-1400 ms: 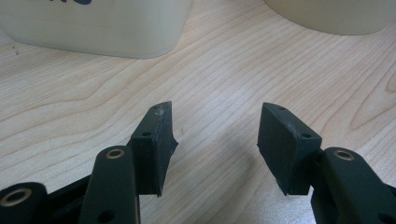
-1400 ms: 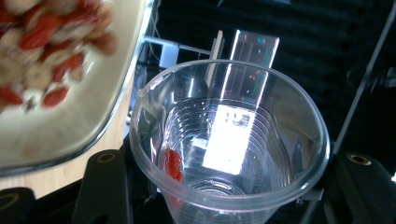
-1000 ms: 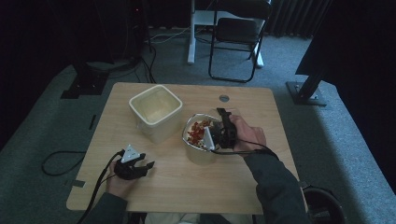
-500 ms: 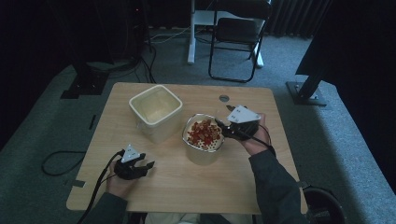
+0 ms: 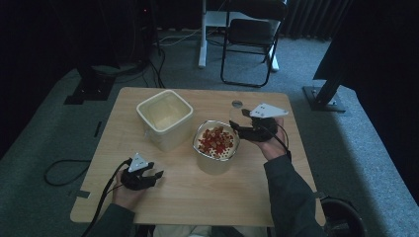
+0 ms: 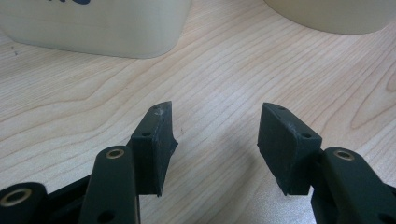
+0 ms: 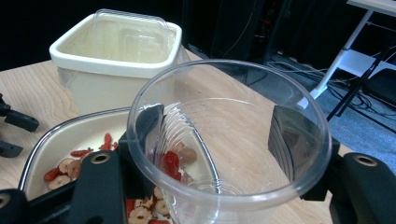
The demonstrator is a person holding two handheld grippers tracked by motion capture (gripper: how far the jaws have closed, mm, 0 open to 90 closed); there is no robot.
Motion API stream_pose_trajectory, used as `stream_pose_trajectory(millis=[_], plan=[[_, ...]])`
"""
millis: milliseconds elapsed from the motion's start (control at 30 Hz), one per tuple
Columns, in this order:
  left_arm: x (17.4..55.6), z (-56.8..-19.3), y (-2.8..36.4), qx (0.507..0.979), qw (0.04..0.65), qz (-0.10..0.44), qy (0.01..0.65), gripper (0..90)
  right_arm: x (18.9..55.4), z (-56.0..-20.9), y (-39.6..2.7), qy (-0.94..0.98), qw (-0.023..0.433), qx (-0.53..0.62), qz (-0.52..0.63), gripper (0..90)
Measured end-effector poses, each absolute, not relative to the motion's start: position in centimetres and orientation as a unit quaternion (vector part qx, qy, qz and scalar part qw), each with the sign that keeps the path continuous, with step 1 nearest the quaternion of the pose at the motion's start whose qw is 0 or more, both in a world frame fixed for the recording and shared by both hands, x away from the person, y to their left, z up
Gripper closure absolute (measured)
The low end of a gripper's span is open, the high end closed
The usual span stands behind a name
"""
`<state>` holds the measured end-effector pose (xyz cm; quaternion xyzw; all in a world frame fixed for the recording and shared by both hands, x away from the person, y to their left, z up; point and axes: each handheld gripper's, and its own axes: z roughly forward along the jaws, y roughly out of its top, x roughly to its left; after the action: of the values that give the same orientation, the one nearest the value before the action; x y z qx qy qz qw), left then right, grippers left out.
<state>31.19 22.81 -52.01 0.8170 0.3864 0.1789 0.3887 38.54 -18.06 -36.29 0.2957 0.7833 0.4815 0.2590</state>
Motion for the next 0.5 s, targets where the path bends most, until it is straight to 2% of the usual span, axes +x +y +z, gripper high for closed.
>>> stream_pose_trajectory(millis=[500], plan=[[31.2,-52.0,22.8,0.817,0.388,0.18,0.387,46.0,39.8,-35.2,-16.7,0.77,0.26,0.297,0.502,36.3]])
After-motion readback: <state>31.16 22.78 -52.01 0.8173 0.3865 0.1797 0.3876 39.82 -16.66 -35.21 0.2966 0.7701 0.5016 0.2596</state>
